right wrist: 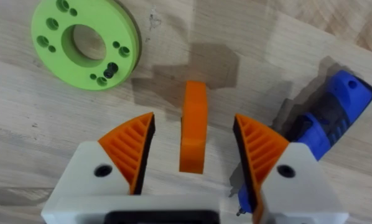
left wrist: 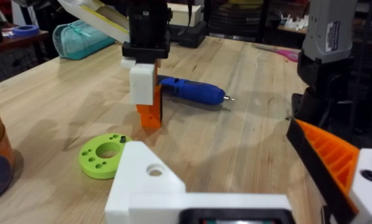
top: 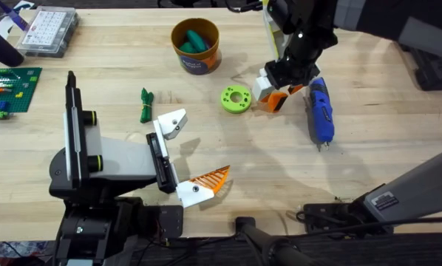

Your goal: Pick up the gripper from the table and insert it into the empty holder that is missing its gripper. Then pick up a screw, insert it into the mounting hole, and use the screwdriver to tighten it. Finally, clean up the table by picking up the vegetable and placing it into the bucket.

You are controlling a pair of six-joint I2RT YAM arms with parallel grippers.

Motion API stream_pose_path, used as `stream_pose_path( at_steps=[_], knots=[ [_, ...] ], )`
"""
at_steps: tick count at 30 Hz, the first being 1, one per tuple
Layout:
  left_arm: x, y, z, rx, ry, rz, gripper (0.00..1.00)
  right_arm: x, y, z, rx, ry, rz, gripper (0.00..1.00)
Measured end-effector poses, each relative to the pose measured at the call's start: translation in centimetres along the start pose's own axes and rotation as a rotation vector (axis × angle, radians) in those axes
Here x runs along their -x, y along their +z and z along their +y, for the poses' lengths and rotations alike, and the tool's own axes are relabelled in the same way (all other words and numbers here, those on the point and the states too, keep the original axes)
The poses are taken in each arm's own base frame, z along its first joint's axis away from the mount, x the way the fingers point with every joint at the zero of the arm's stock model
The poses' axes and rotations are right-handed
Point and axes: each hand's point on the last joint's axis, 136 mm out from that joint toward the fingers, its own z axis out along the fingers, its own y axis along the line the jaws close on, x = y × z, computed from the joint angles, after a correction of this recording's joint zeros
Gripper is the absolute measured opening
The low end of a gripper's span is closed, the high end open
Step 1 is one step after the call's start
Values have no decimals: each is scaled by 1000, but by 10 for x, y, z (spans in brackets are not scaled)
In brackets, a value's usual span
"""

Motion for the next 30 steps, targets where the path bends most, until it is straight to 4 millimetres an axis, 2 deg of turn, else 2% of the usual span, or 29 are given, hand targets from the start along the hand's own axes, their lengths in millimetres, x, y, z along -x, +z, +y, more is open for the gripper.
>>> stream_pose_path(
  at_steps=[15, 24, 26, 30],
  knots=[
    [0, 0, 1, 4, -9, 4, 990, -3, -1, 0, 0, 82, 8, 791],
    [0, 0, 1, 4, -9, 4, 990, -7, -42, -1, 18, 111, -102, 791],
    [0, 0, 1, 4, -9, 4, 990, -9, -42, -1, 20, 113, -116, 791],
    [0, 0, 1, 5, -9, 4, 990, -14, -24, -1, 22, 117, -125, 791]
  ],
)
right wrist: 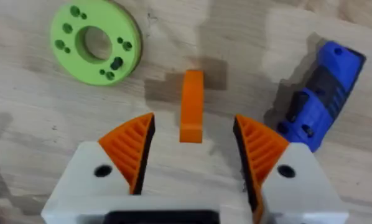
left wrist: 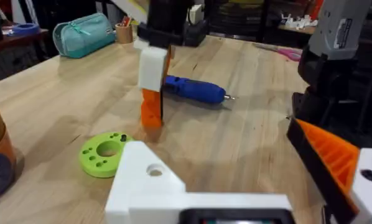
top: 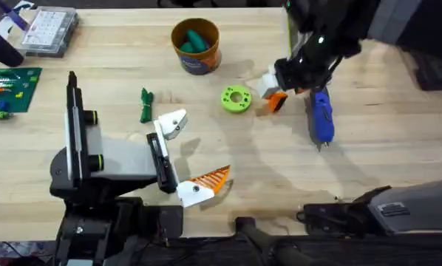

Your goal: Pick up the gripper from the table and insert it into the empty holder that is missing its gripper. Then pick up a screw, insert it into the mounting hole, and use the screwdriver to tighten it. Finally, clean up the table by picking up the vegetable and placing it into the bucket.

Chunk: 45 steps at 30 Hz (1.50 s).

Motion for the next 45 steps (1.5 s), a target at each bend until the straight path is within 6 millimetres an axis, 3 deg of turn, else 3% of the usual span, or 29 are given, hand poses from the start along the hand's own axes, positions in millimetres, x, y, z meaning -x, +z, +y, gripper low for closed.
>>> stream_pose_path(
  at_steps=[4, 23, 25, 29, 31, 32, 45],
  knots=[
    [0, 0, 0, 0, 0, 0, 990, -8, 11, -2, -5, -19, 23, 791],
    [0, 0, 0, 0, 0, 0, 990, -8, 27, 4, 26, -64, 61, 787],
    [0, 0, 0, 0, 0, 0, 990, -8, 27, 4, 26, -69, 61, 725],
    [0, 0, 0, 0, 0, 0, 990, -8, 27, 4, 26, -74, 59, 414],
    [0, 0, 0, 0, 0, 0, 990, -7, 27, 4, 26, -74, 57, 127],
    [0, 0, 0, 0, -1, 0, 990, -7, 27, 4, 24, -72, 53, 33],
    [-1, 0, 0, 0, -4, 1, 990, -6, 27, 4, 24, -70, 49, 15]
  ],
)
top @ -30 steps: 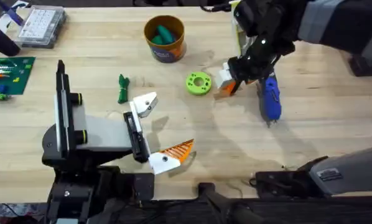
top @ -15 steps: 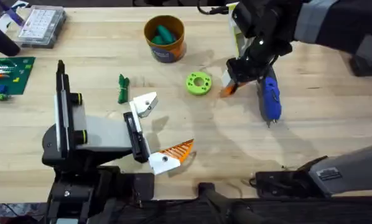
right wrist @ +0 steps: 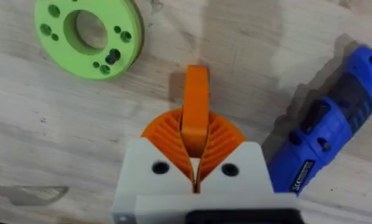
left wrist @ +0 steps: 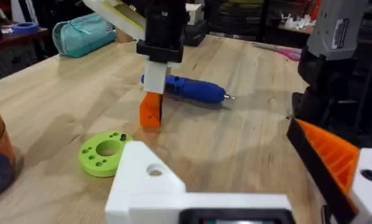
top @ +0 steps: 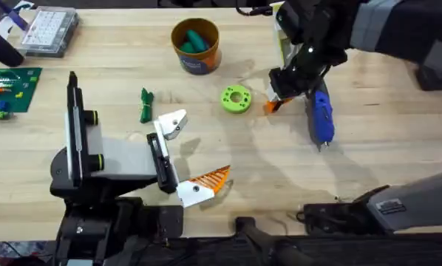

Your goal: Pick up the gripper from the table and insert it into the empty holder that is missing its gripper. Then pick up a screw, insert it into the mounting hole, and use the screwdriver to tighten it. Finally, clean up the table by picking up the vegetable and placing it into the bucket.

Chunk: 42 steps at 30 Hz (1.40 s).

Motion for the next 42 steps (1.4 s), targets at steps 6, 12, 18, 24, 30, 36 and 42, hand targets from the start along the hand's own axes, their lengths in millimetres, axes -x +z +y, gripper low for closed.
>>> stream_pose_path(
  at_steps=[6, 12, 18, 24, 30, 36, 42],
  knots=[
    [0, 0, 0, 0, 0, 0, 990, 0, -1, 0, 1, 0, -1, 13],
    [0, 0, 0, 0, 0, 0, 990, 0, -25, 1, 9, -2, -62, 12],
    [-1, 0, 0, -1, -9, 4, 990, 4, -83, 3, 42, 16, -254, 12],
    [-2, 0, -1, -4, -11, 4, 990, 7, -137, 10, 105, 22, -455, 12],
    [-2, 0, -1, -5, -12, 4, 990, 4, -170, 24, 213, 29, -561, 12],
    [-2, 0, -1, -5, -12, 4, 990, 2, -176, 38, 304, 39, -557, 12],
    [-2, 0, -1, -5, -12, 4, 990, 0, -178, 44, 351, 68, -545, 12]
  ],
)
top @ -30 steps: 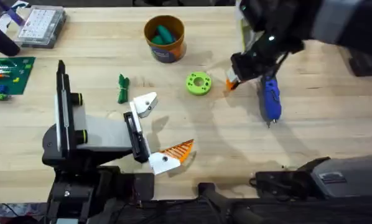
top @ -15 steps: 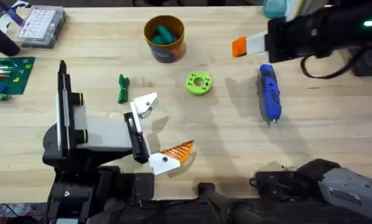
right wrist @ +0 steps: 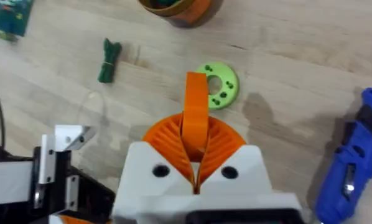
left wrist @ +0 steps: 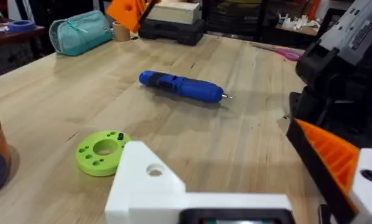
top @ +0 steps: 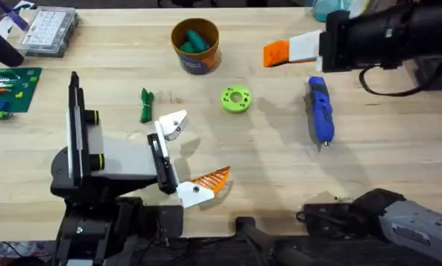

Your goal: Pick up the gripper from the table and insert it into the empty holder that is missing its gripper. Then pick up a screw, insert it into the mounting hole, and use the screwdriver to tighten it. Finally, clean up the table by picking up the vegetable and placing it into the bucket.

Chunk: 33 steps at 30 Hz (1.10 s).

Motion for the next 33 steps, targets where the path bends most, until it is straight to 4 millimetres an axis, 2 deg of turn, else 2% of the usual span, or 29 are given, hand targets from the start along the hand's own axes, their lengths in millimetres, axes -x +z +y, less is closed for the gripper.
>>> stream_pose_path(
  at_steps=[3, 7, 8, 9, 12, 17, 23, 26, 33],
  knots=[
    [0, 0, 0, 0, 0, 0, 990, 7, 5, 12, 76, -8, -29, 11],
    [0, 0, 0, 0, 0, 0, 990, 8, 23, 33, 274, -38, -74, 11],
    [0, 0, 0, 0, 0, 0, 990, 4, 30, 35, 331, -38, -75, 11],
    [0, 0, 0, 0, 0, 0, 990, -13, 45, 34, 450, 3, -50, 11],
    [0, 0, 0, 0, 0, 0, 990, -30, 52, 30, 528, 62, -7, 11],
    [0, 0, 0, 0, 0, 0, 990, -45, 49, 36, 661, 89, 33, 11],
    [0, 0, 0, 0, 0, 0, 990, -31, 29, 60, 851, -3, -53, 11],
    [0, 0, 0, 0, 0, 0, 990, -28, 22, 66, 919, -17, -99, 11],
    [0, 0, 0, 0, 0, 0, 990, -51, 22, 66, 986, 119, 12, 11]
  ],
)
